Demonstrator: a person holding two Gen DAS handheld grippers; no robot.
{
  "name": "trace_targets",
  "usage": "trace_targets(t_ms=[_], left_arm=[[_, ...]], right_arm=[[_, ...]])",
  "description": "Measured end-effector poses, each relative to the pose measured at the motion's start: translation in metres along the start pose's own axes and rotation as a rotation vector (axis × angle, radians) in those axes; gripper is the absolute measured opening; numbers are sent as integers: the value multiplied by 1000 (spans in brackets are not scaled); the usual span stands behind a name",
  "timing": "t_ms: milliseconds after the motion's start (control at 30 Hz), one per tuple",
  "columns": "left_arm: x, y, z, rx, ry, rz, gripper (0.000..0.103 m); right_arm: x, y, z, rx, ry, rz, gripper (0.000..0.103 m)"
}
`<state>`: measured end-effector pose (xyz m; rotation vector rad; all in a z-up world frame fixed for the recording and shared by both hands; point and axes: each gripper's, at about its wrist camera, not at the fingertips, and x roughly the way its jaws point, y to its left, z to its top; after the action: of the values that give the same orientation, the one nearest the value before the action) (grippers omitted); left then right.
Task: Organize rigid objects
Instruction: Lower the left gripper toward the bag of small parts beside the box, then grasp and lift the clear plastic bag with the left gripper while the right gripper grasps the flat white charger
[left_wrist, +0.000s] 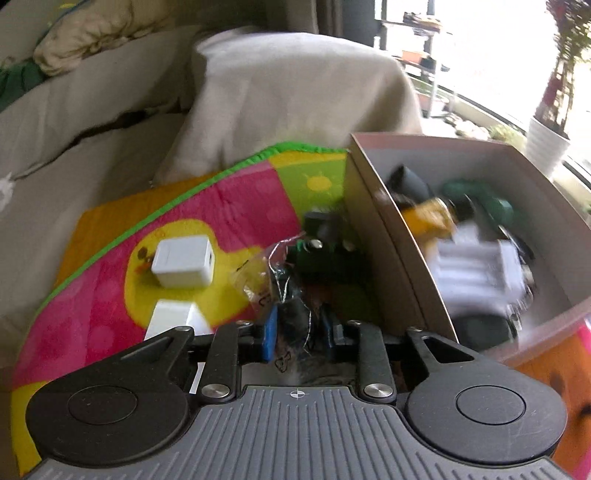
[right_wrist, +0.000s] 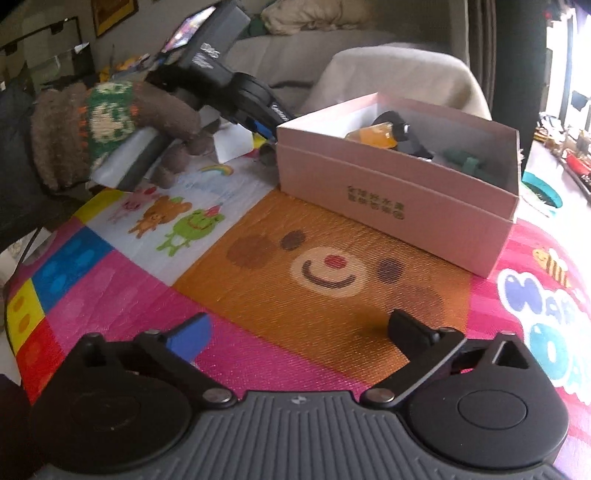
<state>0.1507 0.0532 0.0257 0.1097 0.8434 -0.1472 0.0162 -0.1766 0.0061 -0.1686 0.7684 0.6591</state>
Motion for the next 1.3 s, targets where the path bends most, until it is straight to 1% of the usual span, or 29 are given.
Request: trace_targets(t_ms=[100, 200, 333, 400, 433, 467, 533, 633, 733, 800, 833, 900, 967, 1000, 1067, 1167, 1300], left_arm=[[-19, 6, -20, -4, -4, -47, 25], [-48, 13, -51, -1, -11, -91, 24], [-80, 23, -89, -11, -6, -117, 24], [-87, 27, -101, -32, -19, -117, 25], [-89, 28, -105, -43, -31, -111, 30], [-88, 29, -108, -56, -46, -105, 32], [-83, 31, -113, -92, -65, -110, 34], [-82, 32, -118, -132, -107, -129, 35], [-80, 36, -123, -165, -149, -161, 34], [-79, 36, -132, -166, -196, -168, 33], [-79, 36, -135, -165, -211, -167, 32], [-79, 41, -136, -186, -215, -198, 31], [-78, 47, -138, -223, -218, -229, 31], [-79, 49, -139, -239, -221, -241, 30], [-78, 53, -141, -265, -225, -260, 30], [-77, 57, -142, -294, -228, -282, 30], [-76, 66, -144, -341, -229, -320, 30]], right_arm=[[2, 6, 0, -32, 15, -23, 103], [2, 7, 1, -48, 24, -25, 103], [2, 8, 3, -51, 36, -34, 103], [2, 11, 7, -72, 48, -32, 97], [1, 14, 10, -96, 54, -25, 92], [0, 16, 15, -117, 57, -25, 91], [-6, 19, 30, -126, 37, -38, 91], [-21, 22, 67, -117, -29, -59, 91], [-30, 21, 115, -85, -91, -68, 91], [-23, 18, 151, -18, -91, -66, 91], [-14, 16, 170, 30, -75, -52, 91], [10, 10, 203, 118, -33, -18, 91], [45, 10, 230, 169, 11, 10, 91], [63, 12, 240, 186, 32, 10, 91], [104, 19, 256, 217, 88, -4, 91], [161, 35, 273, 206, 153, -30, 91], [215, 53, 285, 191, 206, -90, 90]])
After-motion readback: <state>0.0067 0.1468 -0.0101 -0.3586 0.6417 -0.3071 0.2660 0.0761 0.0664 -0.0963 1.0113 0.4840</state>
